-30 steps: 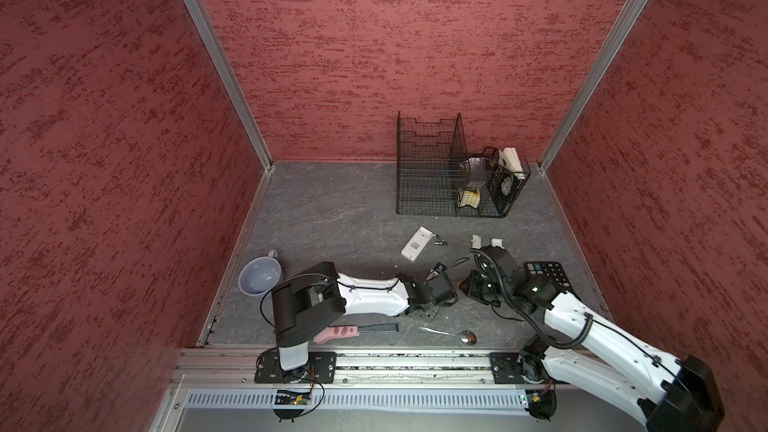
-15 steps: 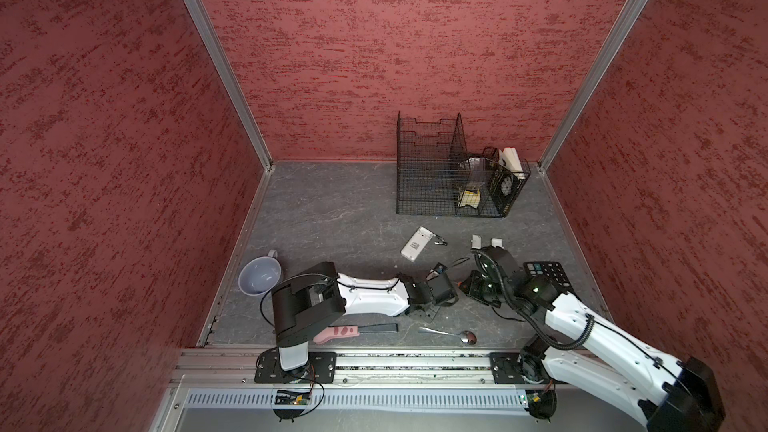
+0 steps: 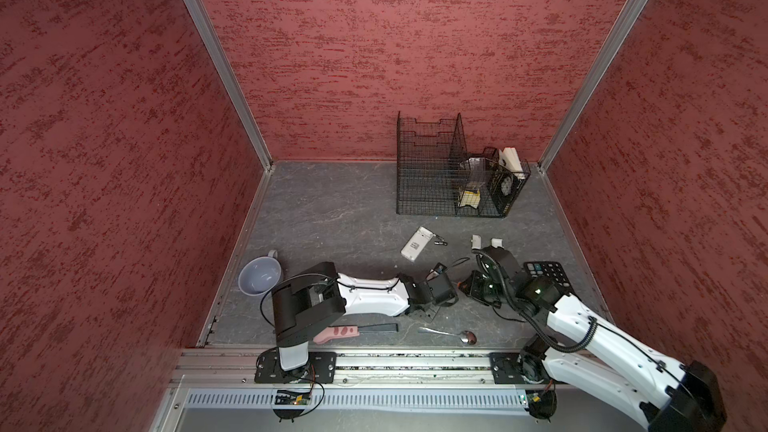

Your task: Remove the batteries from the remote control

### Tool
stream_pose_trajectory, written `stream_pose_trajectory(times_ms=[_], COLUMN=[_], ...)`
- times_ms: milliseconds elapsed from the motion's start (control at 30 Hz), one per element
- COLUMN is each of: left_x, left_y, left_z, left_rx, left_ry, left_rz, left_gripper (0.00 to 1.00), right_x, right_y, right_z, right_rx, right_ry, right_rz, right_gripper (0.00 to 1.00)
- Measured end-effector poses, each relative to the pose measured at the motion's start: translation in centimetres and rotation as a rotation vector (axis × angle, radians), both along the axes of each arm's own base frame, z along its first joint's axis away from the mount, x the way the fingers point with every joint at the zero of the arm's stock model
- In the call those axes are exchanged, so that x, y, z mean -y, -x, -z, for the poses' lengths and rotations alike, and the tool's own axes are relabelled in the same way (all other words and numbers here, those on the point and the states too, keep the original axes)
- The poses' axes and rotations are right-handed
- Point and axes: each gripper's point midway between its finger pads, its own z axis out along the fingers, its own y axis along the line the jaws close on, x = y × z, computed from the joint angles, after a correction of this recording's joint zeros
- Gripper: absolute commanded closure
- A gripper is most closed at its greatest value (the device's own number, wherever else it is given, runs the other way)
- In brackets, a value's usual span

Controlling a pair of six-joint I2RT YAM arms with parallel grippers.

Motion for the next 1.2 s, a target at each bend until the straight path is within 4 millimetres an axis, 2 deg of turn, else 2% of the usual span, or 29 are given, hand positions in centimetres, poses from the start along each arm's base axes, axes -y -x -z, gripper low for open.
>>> stream_pose_trajectory(times_ms=[1200], left_x=[0.03], left_y=[-0.04], left_z=[0.05], left_rx=[0.006], left_ry=[0.002], left_rz=[-0.011], left_gripper=[0.66], right_x=[-0.55], right_y=[0.15], right_z=[0.79], right_rx=[-0.027], right_ry=[-0.038], right_rz=[0.003], right_gripper=[1.00])
